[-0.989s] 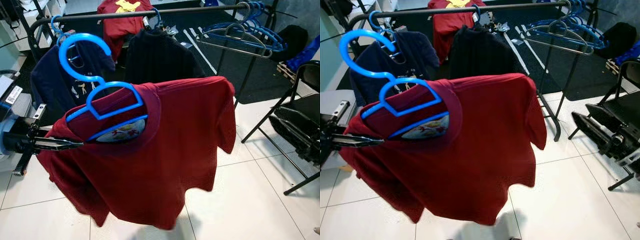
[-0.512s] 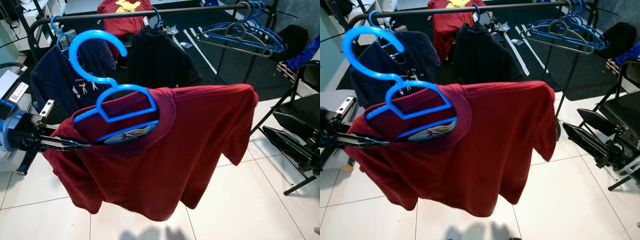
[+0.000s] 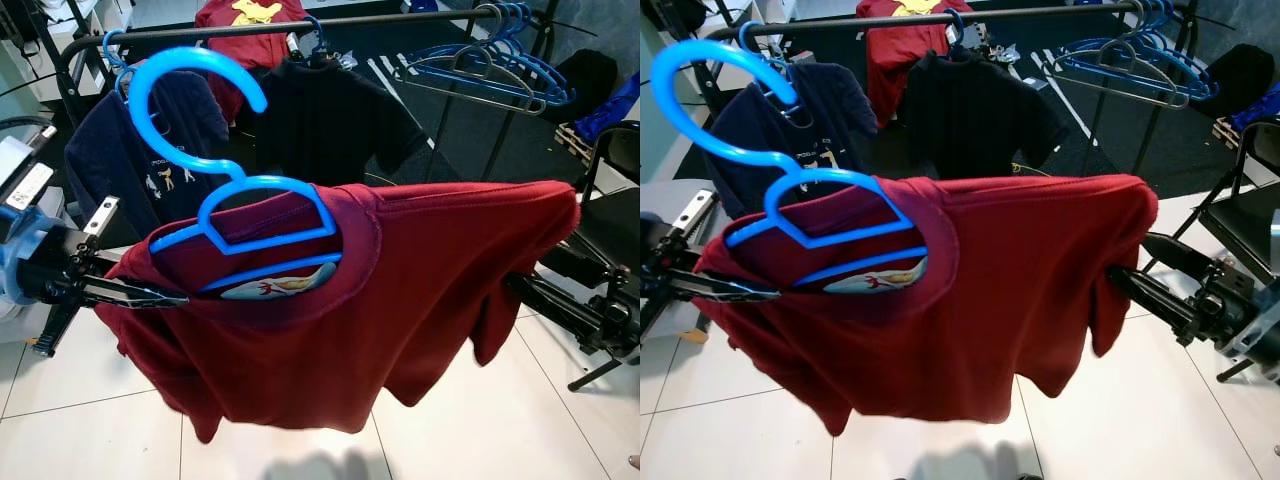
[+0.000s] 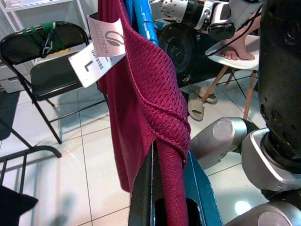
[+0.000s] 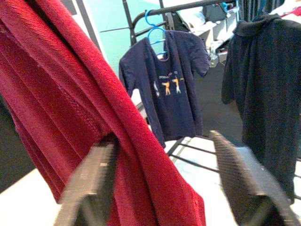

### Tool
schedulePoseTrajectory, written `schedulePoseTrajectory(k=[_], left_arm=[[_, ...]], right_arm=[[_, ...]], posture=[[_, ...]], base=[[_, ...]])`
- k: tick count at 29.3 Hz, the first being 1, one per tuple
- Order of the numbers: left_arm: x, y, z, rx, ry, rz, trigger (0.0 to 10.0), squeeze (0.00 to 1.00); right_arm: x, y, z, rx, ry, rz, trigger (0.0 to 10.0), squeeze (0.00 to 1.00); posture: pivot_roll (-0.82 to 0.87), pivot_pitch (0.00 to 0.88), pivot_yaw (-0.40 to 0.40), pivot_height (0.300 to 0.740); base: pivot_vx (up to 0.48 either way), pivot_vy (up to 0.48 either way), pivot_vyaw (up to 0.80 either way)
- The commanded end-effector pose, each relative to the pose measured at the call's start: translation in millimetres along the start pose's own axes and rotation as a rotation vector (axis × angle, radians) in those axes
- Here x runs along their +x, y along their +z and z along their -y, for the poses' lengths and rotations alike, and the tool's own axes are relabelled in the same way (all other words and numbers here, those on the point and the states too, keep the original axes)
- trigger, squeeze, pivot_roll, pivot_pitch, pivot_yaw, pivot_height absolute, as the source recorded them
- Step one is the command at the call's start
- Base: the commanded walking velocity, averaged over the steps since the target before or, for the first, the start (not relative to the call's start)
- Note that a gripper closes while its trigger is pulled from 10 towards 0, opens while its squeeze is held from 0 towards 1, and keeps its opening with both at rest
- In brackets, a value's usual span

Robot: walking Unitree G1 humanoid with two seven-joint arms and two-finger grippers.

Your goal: Hang hanger

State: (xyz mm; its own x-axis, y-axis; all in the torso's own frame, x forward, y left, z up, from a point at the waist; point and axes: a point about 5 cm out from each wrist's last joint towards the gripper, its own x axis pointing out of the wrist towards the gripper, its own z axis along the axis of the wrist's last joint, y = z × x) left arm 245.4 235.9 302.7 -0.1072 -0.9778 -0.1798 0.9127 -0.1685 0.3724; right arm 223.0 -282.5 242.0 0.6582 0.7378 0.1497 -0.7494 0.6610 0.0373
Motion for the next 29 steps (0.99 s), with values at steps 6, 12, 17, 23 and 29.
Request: schedulePoseTrajectory(k=[6,12,17,23,29], left_arm=[[1.2,6,0.7,0.024,-0.027,-0.001,10.0,0.00],[1.9,3,-0.7,0.019,-0.025,0.009,10.0,0.00],[0.1,-4,-2.6,0.001,-0.005,0.003,10.0,0.00],[-5.3,-16,-1.2,-0.044,0.035,-0.018,10.0,0.00],[-11.6,-25,1.4,-0.080,0.074,-0.035,10.0,0.00]], right_arm=[[0.0,-3,-7.0,0.029,0.049,-0.032,0.0,0.00],[-3.5,2,-3.5,0.010,0.007,0.006,0.0,0.00],[-7.1,13,9.5,-0.029,-0.102,0.107,0.0,0.00],[-11.1,24,22.7,-0.051,-0.216,0.215,0.0,0.00],[-17.8,32,37.5,-0.048,-0.330,0.297,0.0,0.00]], posture=[[-0.04,0.165,0.046,0.740],[-0.04,0.165,0.047,0.740],[-0.05,0.166,0.047,0.740],[-0.04,0.163,0.042,0.740],[-0.03,0.161,0.039,0.740]], base=[[0.000,0.000,0.00],[0.000,0.000,0.00],[0.000,0.000,0.00],[0.000,0.000,0.00],[0.000,0.000,0.00]])
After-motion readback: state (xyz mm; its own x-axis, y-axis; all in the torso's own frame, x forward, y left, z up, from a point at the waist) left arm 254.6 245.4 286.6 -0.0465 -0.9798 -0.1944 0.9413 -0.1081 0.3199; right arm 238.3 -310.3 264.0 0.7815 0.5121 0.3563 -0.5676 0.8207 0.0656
